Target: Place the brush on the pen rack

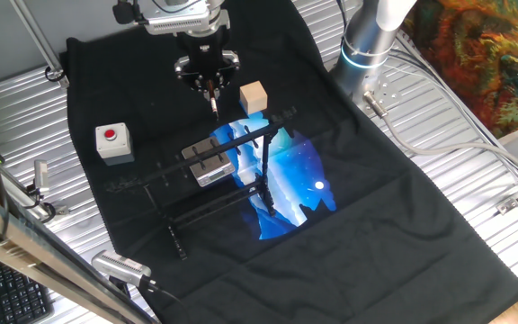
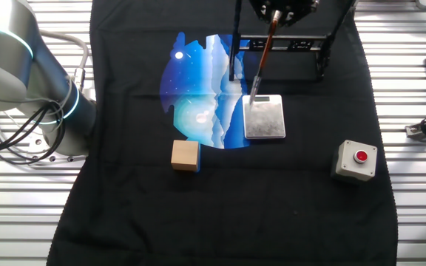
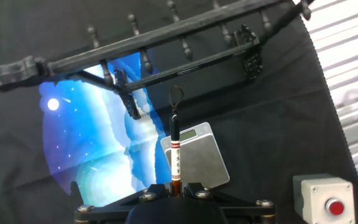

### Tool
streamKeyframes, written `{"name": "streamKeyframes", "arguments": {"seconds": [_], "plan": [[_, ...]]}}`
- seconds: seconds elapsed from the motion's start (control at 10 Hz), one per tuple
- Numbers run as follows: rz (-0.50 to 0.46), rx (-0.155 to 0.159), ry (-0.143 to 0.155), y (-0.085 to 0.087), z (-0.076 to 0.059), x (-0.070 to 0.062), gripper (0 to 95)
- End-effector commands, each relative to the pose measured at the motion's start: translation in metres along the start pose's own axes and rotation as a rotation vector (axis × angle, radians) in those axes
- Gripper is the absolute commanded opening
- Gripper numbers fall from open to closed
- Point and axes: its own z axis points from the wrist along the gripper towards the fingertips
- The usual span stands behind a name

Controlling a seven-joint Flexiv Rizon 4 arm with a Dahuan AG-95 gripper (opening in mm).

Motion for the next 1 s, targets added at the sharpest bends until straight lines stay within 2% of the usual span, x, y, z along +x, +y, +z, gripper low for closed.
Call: {"name": "streamKeyframes", "arguments": {"seconds": [0.1, 0.5, 1.0], "plan": [[-0.016, -0.001, 0.002, -0.0019, -0.0010, -0.0030, 0.0], [-0.027, -0.007, -0.002, -0.0049, -0.0040, -0.0121, 0.0], [-0.034, -0.009, -0.007, -0.0042, -0.0067, -0.0080, 0.0]]}}
